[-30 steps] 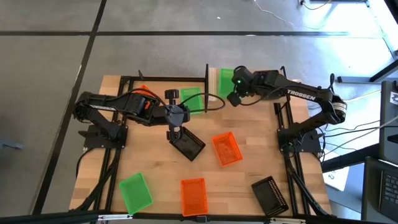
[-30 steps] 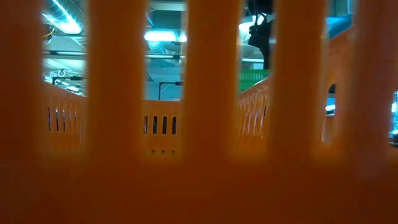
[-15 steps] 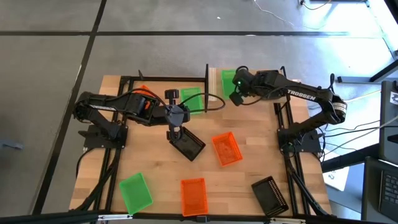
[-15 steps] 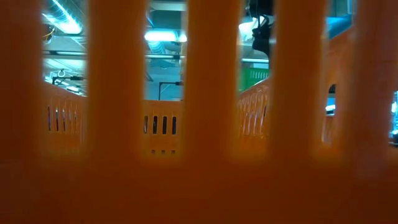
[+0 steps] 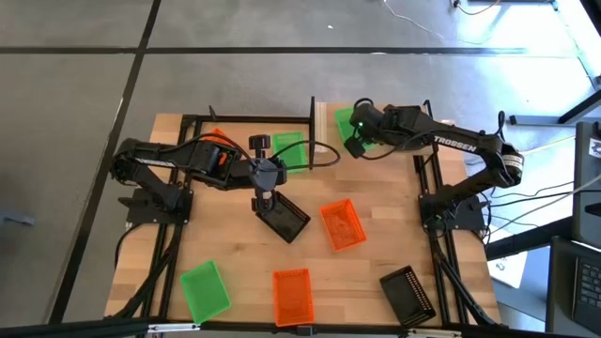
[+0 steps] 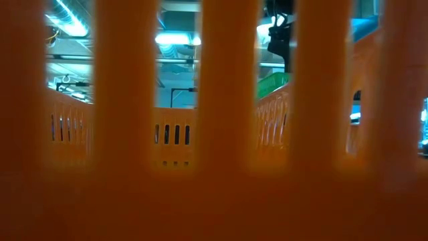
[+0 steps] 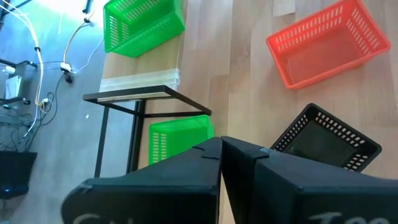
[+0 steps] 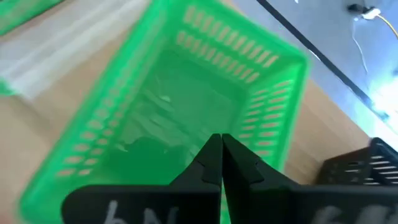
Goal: Stack baskets on shelf by color
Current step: Put the middle green bin on the shelf
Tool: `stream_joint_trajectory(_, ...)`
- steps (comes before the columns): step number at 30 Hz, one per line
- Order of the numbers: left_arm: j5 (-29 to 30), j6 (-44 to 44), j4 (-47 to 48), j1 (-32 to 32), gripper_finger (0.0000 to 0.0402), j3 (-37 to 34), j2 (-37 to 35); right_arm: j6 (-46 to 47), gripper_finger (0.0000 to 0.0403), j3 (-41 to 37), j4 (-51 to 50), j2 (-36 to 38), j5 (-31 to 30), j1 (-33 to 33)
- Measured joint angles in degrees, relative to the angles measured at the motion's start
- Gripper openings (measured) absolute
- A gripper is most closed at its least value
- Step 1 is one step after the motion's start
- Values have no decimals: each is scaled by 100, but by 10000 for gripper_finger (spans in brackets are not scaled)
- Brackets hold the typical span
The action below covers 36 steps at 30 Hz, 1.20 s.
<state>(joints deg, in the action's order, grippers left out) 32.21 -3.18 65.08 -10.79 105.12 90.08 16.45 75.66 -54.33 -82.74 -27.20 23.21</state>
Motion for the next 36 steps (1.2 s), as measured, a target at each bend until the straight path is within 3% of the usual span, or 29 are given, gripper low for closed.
stream_joint_trajectory(7,0,0,0,1,0,0,0,-32,0,-1,55,-4,210,357)
stream_joint_trajectory(13,0,0,0,0,0,0,0,-172,0,-2,386,-19,772,557)
stream_joint_trajectory(20,0,0,0,0,0,0,0,131,0,-2,387,-293,726,764)
stream_joint_trajectory(25,1,0,2,0,0,0,0,149,0,-4,431,-387,190,775)
stream_joint_trajectory(36,-201,-29,4,1,0,0,0,453,0,-4,148,-385,-100,847)
